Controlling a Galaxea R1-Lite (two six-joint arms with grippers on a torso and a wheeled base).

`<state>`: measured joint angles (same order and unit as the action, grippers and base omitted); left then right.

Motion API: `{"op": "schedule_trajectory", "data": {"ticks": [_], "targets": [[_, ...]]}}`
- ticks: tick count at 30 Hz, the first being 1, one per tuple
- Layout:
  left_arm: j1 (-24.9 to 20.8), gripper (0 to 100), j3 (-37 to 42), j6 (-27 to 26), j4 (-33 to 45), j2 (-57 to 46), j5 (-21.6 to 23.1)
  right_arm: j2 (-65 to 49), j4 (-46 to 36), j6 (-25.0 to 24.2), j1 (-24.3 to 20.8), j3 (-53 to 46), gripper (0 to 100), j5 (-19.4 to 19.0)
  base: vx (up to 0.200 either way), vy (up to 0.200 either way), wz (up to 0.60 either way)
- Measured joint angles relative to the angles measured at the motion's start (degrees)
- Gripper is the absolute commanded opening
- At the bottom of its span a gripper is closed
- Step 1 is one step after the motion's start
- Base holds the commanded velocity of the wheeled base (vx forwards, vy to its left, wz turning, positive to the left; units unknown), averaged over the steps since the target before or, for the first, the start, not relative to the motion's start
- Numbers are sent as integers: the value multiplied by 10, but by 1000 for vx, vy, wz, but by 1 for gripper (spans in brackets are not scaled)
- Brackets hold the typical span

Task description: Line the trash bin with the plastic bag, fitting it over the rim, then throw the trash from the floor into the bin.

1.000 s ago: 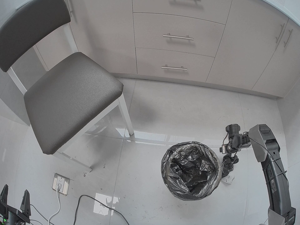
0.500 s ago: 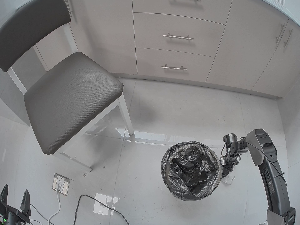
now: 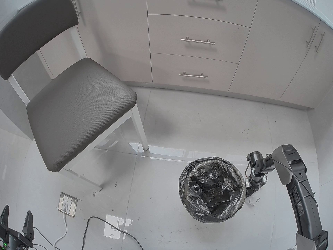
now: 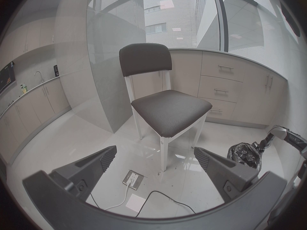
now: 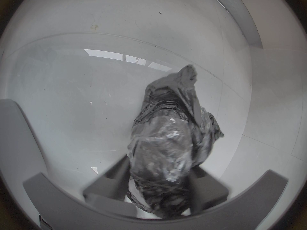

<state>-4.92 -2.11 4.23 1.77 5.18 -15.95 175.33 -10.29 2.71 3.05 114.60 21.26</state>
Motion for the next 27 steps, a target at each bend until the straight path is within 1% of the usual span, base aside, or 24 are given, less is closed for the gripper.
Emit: {"op": "schedule_trajectory", "data": {"ticks": [8,12,16,21,27], "targets": [[0,100,0,2,0,0,0,3,-1,-1,-2,0,0,1,0,0,0],[0,100,0,3,0,0,0,1,-1,-3,-2,0,0,11,0,0,0],[0,100,0,3,0,0,0,-5,-1,-17,-1,0,0,13,0,0,0],[0,100,0,3,0,1,0,-22,-4,-52,0,0,0,12,0,0,0],[0,100,0,2,0,1,0,-65,-35,-78,-1,0,0,6,0,0,0]]}}
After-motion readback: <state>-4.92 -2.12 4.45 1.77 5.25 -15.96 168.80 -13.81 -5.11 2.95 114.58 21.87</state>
